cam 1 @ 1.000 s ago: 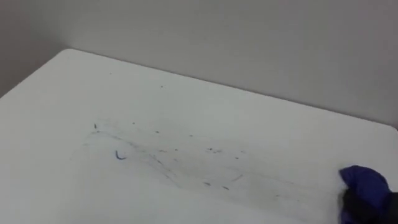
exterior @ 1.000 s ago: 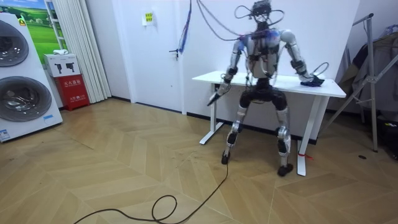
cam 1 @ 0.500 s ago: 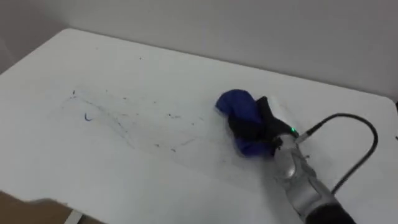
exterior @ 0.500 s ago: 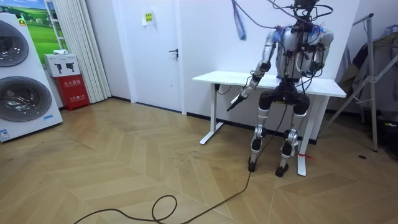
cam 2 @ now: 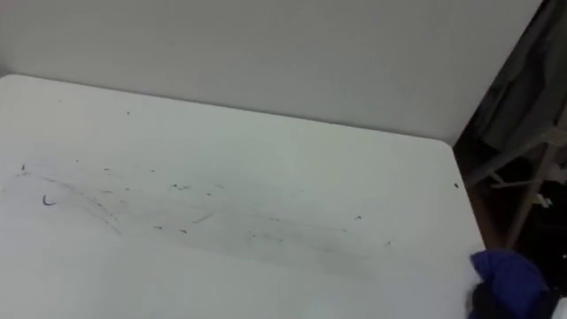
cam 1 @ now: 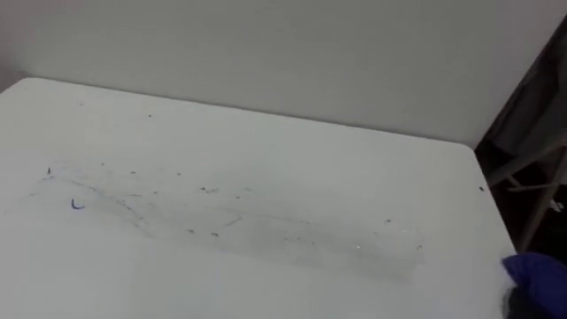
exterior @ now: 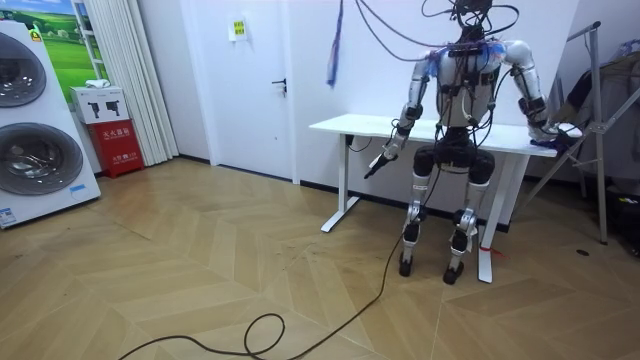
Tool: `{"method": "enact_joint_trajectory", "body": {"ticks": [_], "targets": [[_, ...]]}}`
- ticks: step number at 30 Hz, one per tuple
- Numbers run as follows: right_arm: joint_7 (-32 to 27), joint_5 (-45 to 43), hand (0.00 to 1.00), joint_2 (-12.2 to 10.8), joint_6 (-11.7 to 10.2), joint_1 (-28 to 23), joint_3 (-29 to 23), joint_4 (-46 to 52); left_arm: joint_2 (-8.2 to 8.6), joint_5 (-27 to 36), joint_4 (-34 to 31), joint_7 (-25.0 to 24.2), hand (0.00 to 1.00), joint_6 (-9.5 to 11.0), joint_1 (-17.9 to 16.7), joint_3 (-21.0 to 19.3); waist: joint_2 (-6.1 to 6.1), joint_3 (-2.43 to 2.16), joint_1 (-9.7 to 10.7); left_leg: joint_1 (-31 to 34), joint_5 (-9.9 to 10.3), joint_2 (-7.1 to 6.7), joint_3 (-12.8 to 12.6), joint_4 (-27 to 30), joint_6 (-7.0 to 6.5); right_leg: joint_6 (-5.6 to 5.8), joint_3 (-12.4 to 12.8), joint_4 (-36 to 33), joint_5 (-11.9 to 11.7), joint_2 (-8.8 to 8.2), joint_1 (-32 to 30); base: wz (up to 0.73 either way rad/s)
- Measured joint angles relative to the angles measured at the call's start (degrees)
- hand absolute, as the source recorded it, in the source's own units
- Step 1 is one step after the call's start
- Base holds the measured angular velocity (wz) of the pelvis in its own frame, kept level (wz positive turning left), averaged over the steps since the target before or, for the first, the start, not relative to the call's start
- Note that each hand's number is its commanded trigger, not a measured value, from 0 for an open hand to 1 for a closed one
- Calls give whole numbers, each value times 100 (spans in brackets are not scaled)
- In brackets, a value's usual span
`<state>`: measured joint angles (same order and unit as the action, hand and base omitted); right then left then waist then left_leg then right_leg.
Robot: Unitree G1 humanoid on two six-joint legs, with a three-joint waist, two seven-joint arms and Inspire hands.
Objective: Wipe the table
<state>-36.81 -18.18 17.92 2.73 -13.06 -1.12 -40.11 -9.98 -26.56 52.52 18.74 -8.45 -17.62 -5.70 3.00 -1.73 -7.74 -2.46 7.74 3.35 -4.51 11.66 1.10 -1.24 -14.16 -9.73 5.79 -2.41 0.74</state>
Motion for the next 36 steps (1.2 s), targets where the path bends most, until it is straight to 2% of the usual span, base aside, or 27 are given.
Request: {"method": "enact_joint_trajectory", "body": {"ticks": [1, 2, 3, 4, 5, 6, 7, 8, 10, 12, 13, 14, 15, 16, 17, 18, 19, 21, 22, 23, 24, 25, 26, 29, 31, 32, 36], "targets": [[200, -102, 100, -128, 271, 161, 185, 312, -1, 18, 69, 70, 0, -55, 109, 109, 2, 11, -105, 27, 2, -1, 6, 0, -3, 1, -1, -10, 0, 6, -70, -48], [267, -268, 100, -189, 395, 285, 339, 444, -1, 27, 115, 96, 0, -98, 183, 157, 2, 27, -152, 35, 2, 2, 10, -1, -3, 1, -1, -8, -1, 16, -96, -56], [528, -513, 100, -299, 604, 551, 721, 876, 11, 143, 140, 101, 0, -165, 316, 202, -1, 56, -275, 74, 2, 10, 21, 0, -3, 2, 1, -26, -2, 41, -175, -56], [905, -806, 100, -433, 697, 884, 1294, 1274, 23, 246, 138, 113, 0, -203, 450, 262, -8, 91, -377, 120, 2, 6, 104, 0, -2, 3, -36, -32, -2, 72, -234, -48], [1080, -1011, 100, -488, 714, 1109, 1599, 1414, 23, 250, 138, 114, 0, -214, 523, 295, -4, 132, -394, 142, 1, 0, 165, 0, -2, 4, -79, -31, -3, 76, -253, -13], [1425, -1368, 100, -744, 721, 1561, 2098, 1621, 26, 248, 137, 112, 0, -253, 692, 387, 21, 201, -409, 210, -1, 1, 225, -1, 3, 7, -111, -17, -5, 81, -316, 35], [1729, -1667, 100, -1031, 657, 1955, 2467, 1670, 70, 245, 124, 103, 0, -259, 819, 449, 32, 232, -403, 296, -4, 3, 319, -1, 8, 14, -102, -7, -10, 109, -355, 53], [1855, -1838, 100, -1130, 621, 2112, 2595, 1670, 95, 245, 76, 99, 0, -260, 851, 495, 42, 234, -427, 327, -6, 5, 338, -4, 12, 14, -74, -9, -10, 124, -371, 80], [2256, -2262, 100, -1300, 471, 2427, 2788, 1695, 223, 238, -172, 86, 0, -229, 908, 604, 25, 229, -672, 364, -63, 9, 440, -34, 103, 13, 251, -23, -11, 247, -404, 92], [2489, -2305, 100, -1310, 489, 2391, 2809, 1776, 229, 221, -278, 77, 0, -238, 747, 650, 36, 216, -826, 351, -100, -16, 471, -83, 154, 6, 439, -65, -27, 295, -370, 68], [2654, -2383, 100, -1311, 486, 2346, 2809, 1768, 223, 229, -277, 55, 0, -295, 645, 644, 34, 218, -906, 332, -193, -33, 462, -94, 140, -37, 511, -108, -83, 302, -352, 40], [2729, -2418, 100, -1310, 483, 2286, 2809, 1766, 222, 229, -276, 38, 0, -326, 592, 641, 38, 215, -944, 316, -192, -49, 462, -94, 134, -38, 540, -111, -106, 302, -332, 19], [2862, -2465, 100, -1295, 483, 2145, 2807, 1757, 234, 230, -276, 21, 0, -372, 507, 631, 35, 219, -990, 269, -155, -87, 468, -111, 105, -86, 539, -109, -96, 309, -285, 5], [2920, -2492, 100, -1264, 447, 2074, 2802, 1748, 265, 232, -276, 11, 0, -378, 481, 612, 16, 246, -997, 280, -134, -125, 456, -139, 79, -152, 521, -85, -121, 279, -288, -4], [2898, -2511, 100, -1240, 388, 2072, 2793, 1792, 290, 229, -275, 1, 0, -378, 479, 604, 7, 253, -986, 285, -132, -143, 449, -152, 70, -175, 509, -83, -139, 259, -287, -19], [2867, -2562, 100, -1189, 276, 2091, 2793, 1793, 308, 227, -275, -34, 0, -363, 517, 600, -54, 296, -955, 305, -123, -152, 406, -157, 50, -165, 510, -75, -175, 243, -295, -16], [2809, -2592, 100, -1147, 172, 2055, 2791, 1791, 301, 224, -277, -30, 0, -315, 587, 592, -81, 307, -903, 323, -128, -168, 406, -158, 37, -142, 517, -38, -194, 233, -296, -10], [2744, -2590, 100, -1147, 59, 1978, 2788, 1699, 257, 225, -273, -5, 0, -221, 600, 592, -97, 291, -833, 286, -125, -181, 398, -157, 23, -131, 545, -7, -201, 225, -259, -4], [2737, -2584, 100, -1147, 3, 1891, 2788, 1624, 251, 225, -273, 35, 0, -203, 601, 595, -95, 236, -824, 248, -107, -181, 367, -157, -6, -129, 582, -6, -198, 227, -213, -10], [2738, -2579, 65, -1141, -13, 1852, 2785, 1608, 254, 225, -273, 65, 0, -193, 610, 599, -88, 222, -824, 210, -94, -181, 353, -159, -24, -130, 604, -6, -192, 229, -181, -11], [2734, -2557, 56, -1129, -18, 1783, 2780, 1590, 257, 225, -272, 86, 0, -187, 604, 617, -84, 218, -806, 146, -84, -181, 334, -158, -39, -151, 618, 0, -172, 229, -125, -7], [2685, -2556, 10, -1114, -25, 1705, 2771, 1572, 256, 223, -269, 89, 0, -188, 579, 641, -83, 217, -795, 87, -80, -183, 324, -158, -45, -146, 618, 5, -169, 221, -74, 0], [2664, -2554, 0, -1106, -28, 1665, 2761, 1570, 255, 222, -270, 91, 0, -191, 561, 644, -85, 214, -779, 69, -76, -186, 323, -154, -51, -144, 617, 5, -168, 216, -52, 6], [2507, -2588, 0, -1089, -31, 1561, 2737, 1565, 235, 223, -275, 95, 0, -238, 505, 654, -98, 200, -683, 75, -65, -197, 320, -101, -68, -122, 640, -4, -157, 200, -50, 7], [2419, -2688, 0, -1062, -33, 1499, 2744, 1525, 236, 227, -275, 91, 0, -274, 502, 671, -146, 160, -663, 59, -49, -210, 313, -90, -92, -111, 655, -1, -164, 195, -44, -6], [2399, -2712, 0, -1050, -37, 1489, 2747, 1523, 237, 228, -278, 91, 0, -274, 510, 682, -154, 154, -662, 50, -45, -213, 308, -92, -97, -109, 656, -2, -165, 192, -43, -7], [2233, -2839, 0, -1040, -87, 1421, 2733, 1508, 245, 226, -522, 91, 0, -271, 523, 837, -181, 158, -584, 37, -40, -230, 296, -102, -105, -94, 626, -2, -173, 169, -27, 0]]}}
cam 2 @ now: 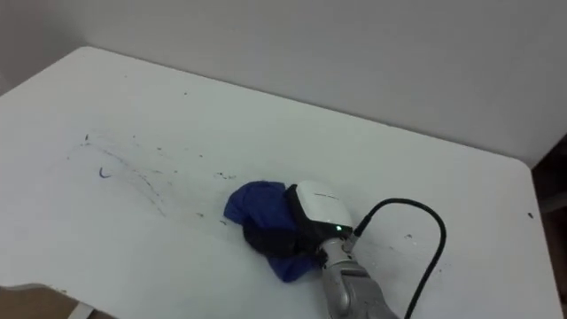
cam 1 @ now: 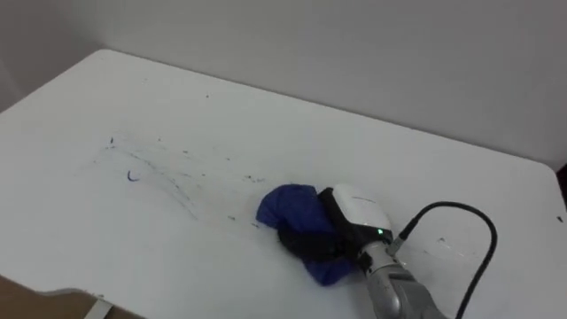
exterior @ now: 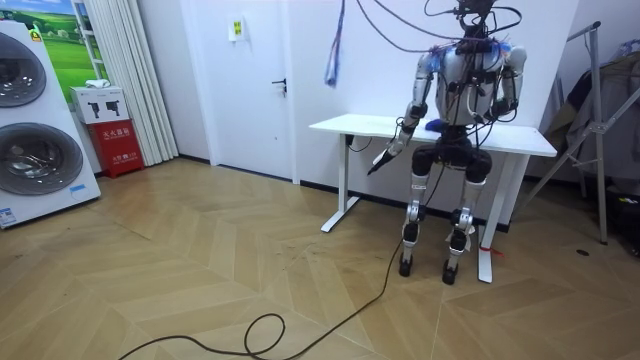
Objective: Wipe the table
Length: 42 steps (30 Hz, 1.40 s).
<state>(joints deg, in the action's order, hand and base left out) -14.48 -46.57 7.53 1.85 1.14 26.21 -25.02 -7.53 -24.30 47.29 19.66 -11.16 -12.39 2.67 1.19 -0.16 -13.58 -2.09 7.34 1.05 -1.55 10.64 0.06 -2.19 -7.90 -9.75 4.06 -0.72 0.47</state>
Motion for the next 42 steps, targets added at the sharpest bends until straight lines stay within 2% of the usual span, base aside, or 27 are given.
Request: {"method": "enact_joint_trajectory", "body": {"ticks": [4, 8, 12, 16, 20, 24, 26, 29, 38, 42], "targets": [[-158, 20, 0, 9, -118, -265, -105, 170, 0, 0, -52, -3, 0, 16, 9, 34, -41, -3, 95, -22, 8, -4, -39, -2, -14, 10, 59, 1, -4, -1, -6, -7], [-157, 59, 0, 16, -135, -380, -137, 323, 0, 8, 71, -6, 0, 30, 22, 33, -97, 4, 166, -38, 17, -5, -106, -15, -28, 26, 167, -1, -14, 13, -29, -9], [-91, 181, 0, 34, -235, -600, -262, 639, 3, 243, 216, 3, 0, 41, -16, 36, -119, 11, 348, -33, 20, -8, -148, -34, -32, 41, 264, -2, -24, 24, -63, -7], [-95, 620, 0, 223, -363, -900, -426, 915, -2, 247, 215, 19, 0, 237, -125, 36, -128, 6, 442, -88, 21, 0, -252, -38, -30, 53, 395, -11, -32, 55, -64, -14], [-40, 867, 0, 326, -452, -1049, -514, 1127, 0, 245, 220, 3, 0, 309, -146, 27, -119, 4, 564, -92, 36, 1, -309, -46, -49, 54, 463, -25, -33, 61, -92, -9], [97, 961, 0, 355, -631, -1050, -628, 1186, -1, 247, 276, -19, 0, 626, -115, -28, -100, 16, 642, -54, 28, -8, -343, -82, -38, 77, 513, -28, -48, 64, -161, -7], [135, 1089, 0, 354, -632, -1051, -705, 1235, -2, 248, 407, -28, 0, 707, -101, -45, -101, 17, 651, -57, 28, -12, -356, -98, -38, 82, 546, -27, -54, 73, -151, -11], [145, 1269, 0, 355, -624, -1051, -904, 1259, -3, 247, 482, -79, 0, 708, -161, -71, -83, 30, 692, -62, 28, -12, -373, -99, -39, 101, 559, -24, -66, 75, -157, -3], [144, 1409, 0, 367, -603, -1053, -1393, 1445, -12, 245, 484, -305, 0, 711, -184, -84, -64, 21, 718, -67, 34, -7, -427, -104, -47, 103, 611, -27, -70, 86, -176, -3], [106, 1576, 0, 447, -603, -1054, -1508, 1825, -24, 241, 484, -373, 0, 748, -187, -319, -60, 25, 732, -93, 36, -7, -450, -106, -48, 106, 618, -102, -65, 84, -215, -3]]}}
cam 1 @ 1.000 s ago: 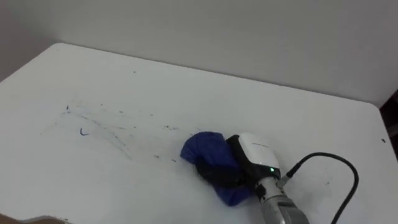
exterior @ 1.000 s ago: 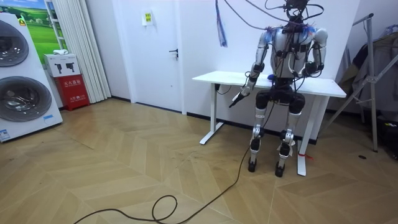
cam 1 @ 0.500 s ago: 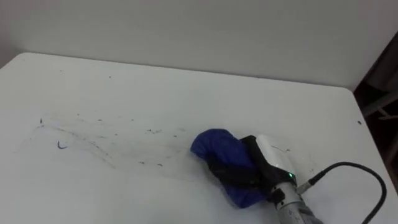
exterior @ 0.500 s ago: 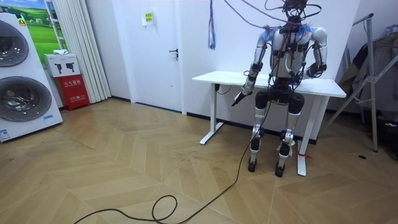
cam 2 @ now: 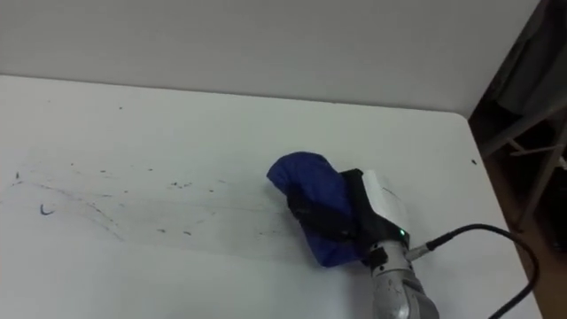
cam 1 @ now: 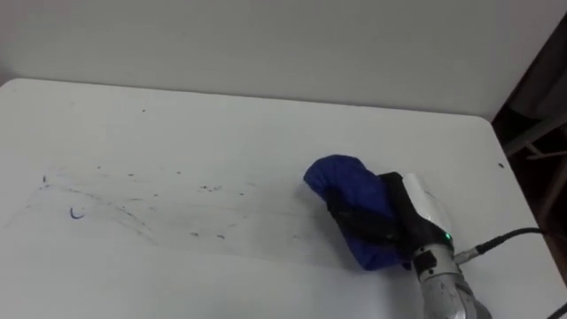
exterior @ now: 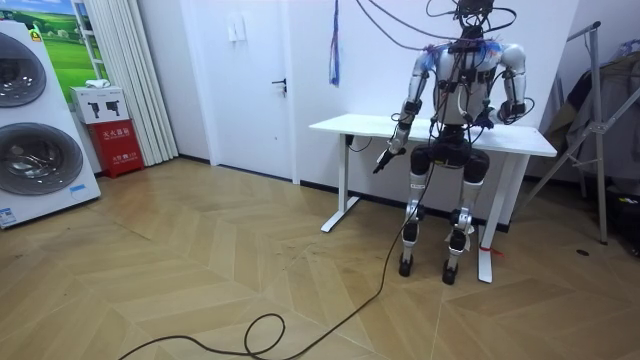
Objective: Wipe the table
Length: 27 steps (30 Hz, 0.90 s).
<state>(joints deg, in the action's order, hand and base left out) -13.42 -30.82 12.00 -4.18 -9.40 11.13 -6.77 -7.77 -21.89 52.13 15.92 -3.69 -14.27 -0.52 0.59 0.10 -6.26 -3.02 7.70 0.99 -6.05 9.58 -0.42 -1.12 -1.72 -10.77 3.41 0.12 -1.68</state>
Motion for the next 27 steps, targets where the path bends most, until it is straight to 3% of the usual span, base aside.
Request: {"method": "enact_joint_trajectory", "body": {"ticks": [2, 3, 4, 12, 22, 24, 25, 27], "targets": [[-29, 95, 0, 73, 0, 0, -43, 173, -5, 2, 0, -8, 0, 5, -2, -54, 4, 2, -14, 5, 0, 0, -1, -2, 0, -6, 0, -3, 5, 0, 10, 0], [-34, 166, 29, 120, 0, 0, -74, 278, -14, 2, 0, -26, 0, 5, -2, -54, 9, 2, -11, 2, 0, 0, 0, -2, 0, -17, -3, -2, 12, 0, 14, 0], [-65, 254, 100, 163, -17, 1, -101, 327, -19, -2, 1, -31, 0, 6, 0, -57, 20, 4, -21, -2, 0, 0, 4, -2, 1, -19, -7, -2, 13, -1, 26, 0], [-86, 881, 100, 171, -14, 0, -100, 307, -215, -6, 218, -147, 0, 41, -60, -43, 86, 48, -12, -63, 6, 1, 13, 10, -1, -29, -4, 20, 20, 2, 98, 0], [65, 747, 100, 148, -14, -1, 198, -204, -212, -11, 261, -207, 0, 41, -49, 24, 43, 46, -27, -62, 40, -16, 18, 25, -57, -26, -1, 27, 19, -16, 88, 0], [135, 746, 18, 147, -10, -1, 218, -245, -212, -12, 261, -236, 0, 41, -47, 23, 26, 38, -25, -60, 40, -16, 18, 23, -57, -25, -1, 27, 19, -16, 88, 0], [166, 746, 0, 146, -10, -1, 226, -245, -211, -13, 261, -269, 0, 41, -42, 23, 14, 31, -23, -60, 40, -17, 18, 21, -57, -25, -1, 26, 19, -16, 89, 0], [187, 746, 0, 146, -10, -1, 226, -247, -207, -14, 261, -284, 0, 41, -31, 22, 3, 25, -16, -63, 39, -17, 20, 21, -56, -23, -1, 26, 18, -15, 96, 0]]}}
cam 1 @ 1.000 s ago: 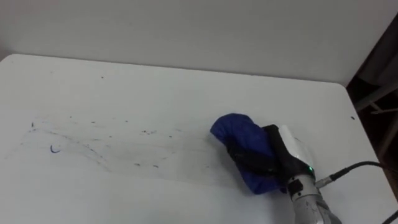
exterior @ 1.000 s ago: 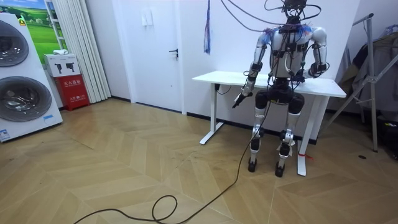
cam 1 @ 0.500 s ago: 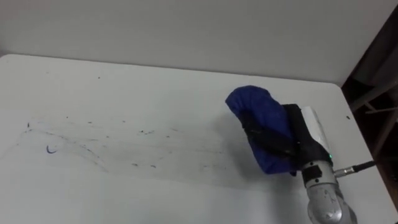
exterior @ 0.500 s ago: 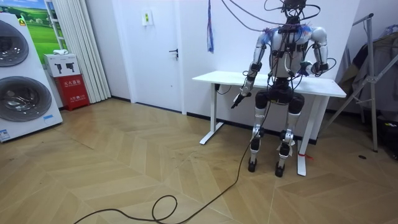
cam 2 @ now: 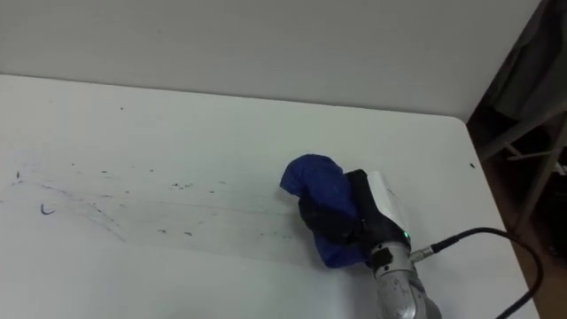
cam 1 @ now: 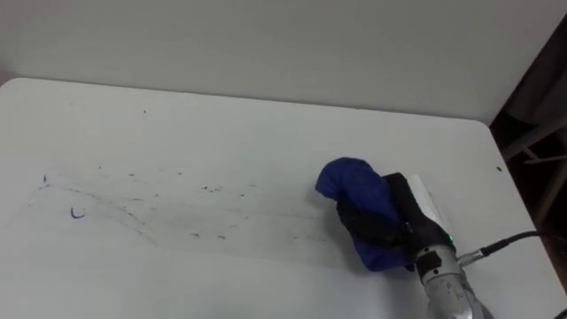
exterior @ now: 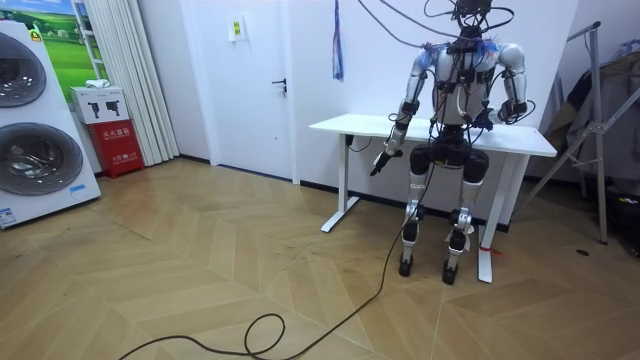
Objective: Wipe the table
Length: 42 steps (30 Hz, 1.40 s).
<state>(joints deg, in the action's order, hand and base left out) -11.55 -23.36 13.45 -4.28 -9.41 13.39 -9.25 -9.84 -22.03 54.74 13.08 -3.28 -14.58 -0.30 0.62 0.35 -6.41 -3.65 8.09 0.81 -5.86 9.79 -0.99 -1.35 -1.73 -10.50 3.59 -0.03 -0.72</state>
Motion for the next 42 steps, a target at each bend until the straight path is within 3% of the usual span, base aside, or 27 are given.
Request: {"method": "enact_joint_trajectory", "body": {"ticks": [11, 17, 25, 27, 28, 32, 37, 42], "targets": [[37, -154, 0, 66, 0, -144, -13, -134, 1, 4, 1, 5, 0, 0, -3, -1, 38, -6, 46, 3, 1, -3, -4, 1, -2, 8, 2, -12, 7, -6, 3, 0], [38, -116, 0, 176, -2, -194, -241, -132, -5, 4, 2, 25, 0, 1, -48, -27, 53, -13, 195, -8, 1, -7, -9, -5, -2, 14, 23, -25, 11, -3, 9, 0], [-109, -123, 0, 252, -90, -563, -954, -246, -72, 2, 38, 52, 0, 9, -197, -336, 193, 6, 343, -52, 4, -6, -10, -7, -8, 25, 30, -14, 20, -4, 23, 0], [-202, -109, 0, 274, -87, -602, -1180, -369, -83, 1, 31, 54, 0, 9, -185, -452, 251, -34, 355, -12, 6, -4, -19, -6, -11, 30, 33, -17, 23, -3, -8, -2], [-277, -92, 0, 276, -85, -674, -1351, -385, -90, -6, 31, 54, 0, 9, -171, -470, 267, -29, 356, -6, 7, -7, -23, -6, -12, 30, 33, -18, 22, -6, 2, -3], [-517, -30, 0, 275, -84, -832, -1774, -386, -95, -15, -111, 48, 0, 7, -258, -552, 238, -27, 499, -5, 7, -17, -35, -5, -12, 32, 26, -20, 21, -19, -9, -1], [-1046, 728, 0, 311, -99, -869, -2392, -1266, -242, 2, -166, 46, 0, 7, -291, -693, 238, -30, 629, -97, 13, -4, -93, -22, -20, 32, 108, -28, 22, 3, 15, -5], [-1313, 1587, 0, 330, -1, -887, -2754, -1958, -225, 7, -183, 29, 0, -35, -459, -889, 250, -31, 801, -113, 28, 7, -150, -23, -23, 34, 154, -29, 20, 13, 10, -8]]}}
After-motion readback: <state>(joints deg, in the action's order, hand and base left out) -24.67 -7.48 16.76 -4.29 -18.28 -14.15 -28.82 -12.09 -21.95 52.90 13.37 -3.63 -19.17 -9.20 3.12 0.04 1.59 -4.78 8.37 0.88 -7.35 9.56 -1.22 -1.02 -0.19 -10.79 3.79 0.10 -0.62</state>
